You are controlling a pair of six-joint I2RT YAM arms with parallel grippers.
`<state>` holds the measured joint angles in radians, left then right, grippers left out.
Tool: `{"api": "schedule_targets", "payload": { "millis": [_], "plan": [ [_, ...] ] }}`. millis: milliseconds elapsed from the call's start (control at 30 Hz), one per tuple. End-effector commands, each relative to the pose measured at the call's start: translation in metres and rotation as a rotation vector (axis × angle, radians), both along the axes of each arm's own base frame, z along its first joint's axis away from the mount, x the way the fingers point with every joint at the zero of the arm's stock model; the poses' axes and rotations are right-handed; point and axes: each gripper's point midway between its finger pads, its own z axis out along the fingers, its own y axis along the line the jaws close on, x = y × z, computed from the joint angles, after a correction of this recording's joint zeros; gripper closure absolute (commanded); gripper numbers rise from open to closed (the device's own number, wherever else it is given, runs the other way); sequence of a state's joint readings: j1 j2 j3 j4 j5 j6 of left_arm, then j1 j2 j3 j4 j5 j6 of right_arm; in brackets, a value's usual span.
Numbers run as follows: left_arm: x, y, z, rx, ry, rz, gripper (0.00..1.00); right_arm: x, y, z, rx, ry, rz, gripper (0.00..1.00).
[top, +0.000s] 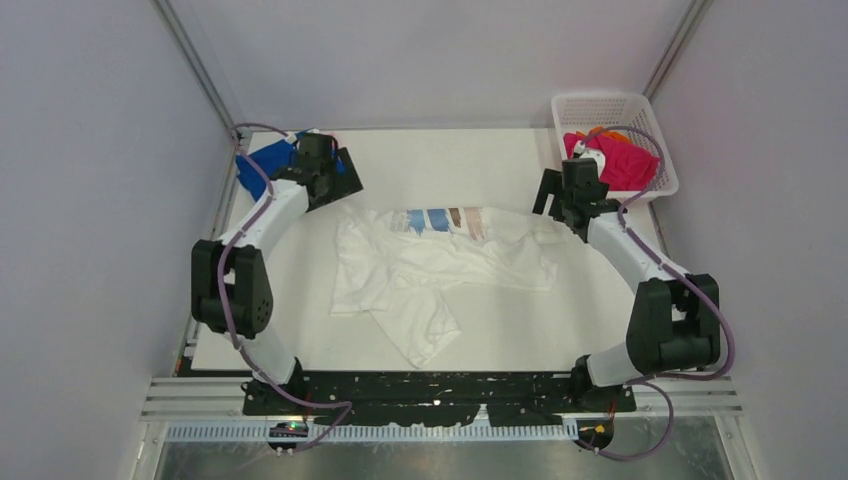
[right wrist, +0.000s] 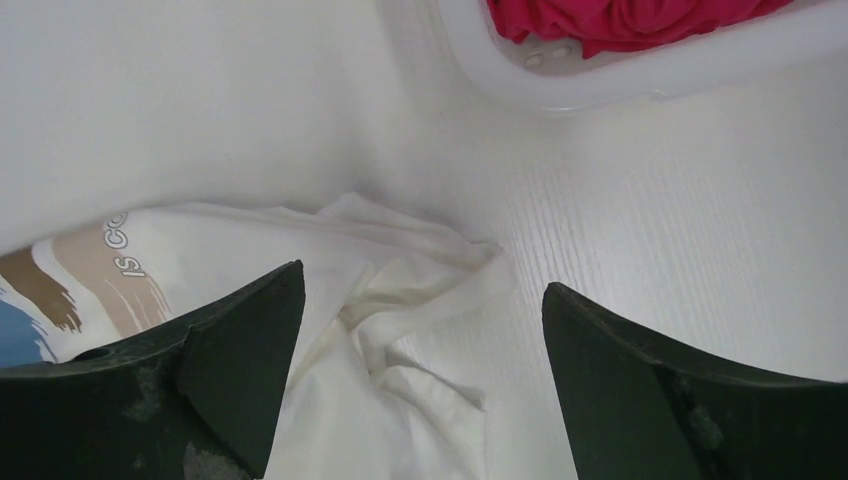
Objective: Fold and stack the t-shirts
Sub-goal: Flatten out the tshirt
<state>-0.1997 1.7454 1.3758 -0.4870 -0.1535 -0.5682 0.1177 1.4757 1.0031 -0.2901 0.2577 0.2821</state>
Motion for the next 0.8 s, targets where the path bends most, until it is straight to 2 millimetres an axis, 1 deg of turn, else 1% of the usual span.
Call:
{"api": "schedule_targets", "payload": {
  "millis": [0,33,67,100,133,167,200,233,267,300,333,367,400,433,467,500,533,600,700,767],
  "plan": [
    [-0.042,0.004,0.043,-0.035,-0.055,0.024,0.00,-0.010,-0.014,0.036,0.032,-0.115,-0.125,0.04],
    [-0.059,0.008,0.037,-0.036,-0.031,0.044,0.00,-0.025,-0.017,0.027,0.047,-0.093,-0.144,0.05],
    [-0.081,0.013,0.019,-0.035,0.017,0.066,0.00,-0.031,-0.015,0.023,0.086,-0.092,-0.158,0.05],
    [-0.099,0.016,0.009,-0.040,0.039,0.084,0.00,-0.046,-0.019,0.015,0.104,-0.083,-0.173,0.05],
    [-0.116,0.018,0.000,-0.047,0.052,0.101,0.00,-0.054,-0.017,0.019,0.148,-0.109,-0.185,0.05],
    [-0.134,0.022,-0.012,-0.054,0.072,0.122,0.00,-0.068,-0.020,0.002,0.167,-0.075,-0.203,0.04],
    [-0.148,0.024,-0.018,-0.070,0.073,0.141,0.00,-0.075,-0.021,0.006,0.200,-0.102,-0.225,0.05],
    [-0.160,0.024,-0.024,-0.091,0.075,0.155,0.00,-0.088,-0.022,-0.011,0.221,-0.067,-0.235,0.05],
    [-0.171,0.024,-0.029,-0.110,0.081,0.160,0.00,-0.093,-0.020,-0.010,0.239,-0.079,-0.233,0.04],
    [-0.182,0.022,-0.032,-0.130,0.088,0.161,0.00,-0.105,-0.027,-0.023,0.244,-0.044,-0.260,0.05],
    [-0.192,0.022,-0.038,-0.145,0.096,0.164,0.00,-0.114,-0.030,-0.029,0.240,-0.018,-0.275,0.04],
    [-0.200,0.021,-0.044,-0.154,0.101,0.164,0.01,-0.119,-0.036,-0.032,0.231,-0.005,-0.299,0.04],
    [-0.206,0.021,-0.049,-0.164,0.097,0.163,0.00,-0.127,-0.039,-0.039,0.221,0.031,-0.308,0.04],
    [-0.211,0.021,-0.055,-0.167,0.096,0.160,0.00,-0.130,-0.042,-0.042,0.217,0.045,-0.318,0.04],
    [-0.219,0.023,-0.065,-0.157,0.124,0.163,0.00,-0.134,-0.043,-0.048,0.215,0.073,-0.322,0.03],
    [-0.225,0.025,-0.073,-0.146,0.146,0.167,0.01,-0.136,-0.041,-0.051,0.220,0.092,-0.316,0.03],
    [-0.228,0.026,-0.079,-0.140,0.164,0.168,0.03,-0.138,-0.041,-0.055,0.221,0.106,-0.315,0.02],
    [-0.233,0.022,-0.089,-0.154,0.198,0.149,0.12,-0.140,-0.040,-0.061,0.222,0.130,-0.313,0.01],
    [-0.231,0.007,-0.098,-0.206,0.229,0.104,0.21,-0.140,-0.037,-0.065,0.233,0.145,-0.300,0.00],
    [-0.231,0.003,-0.101,-0.218,0.248,0.089,0.29,-0.140,-0.036,-0.066,0.236,0.147,-0.296,0.04]
  ]
}}
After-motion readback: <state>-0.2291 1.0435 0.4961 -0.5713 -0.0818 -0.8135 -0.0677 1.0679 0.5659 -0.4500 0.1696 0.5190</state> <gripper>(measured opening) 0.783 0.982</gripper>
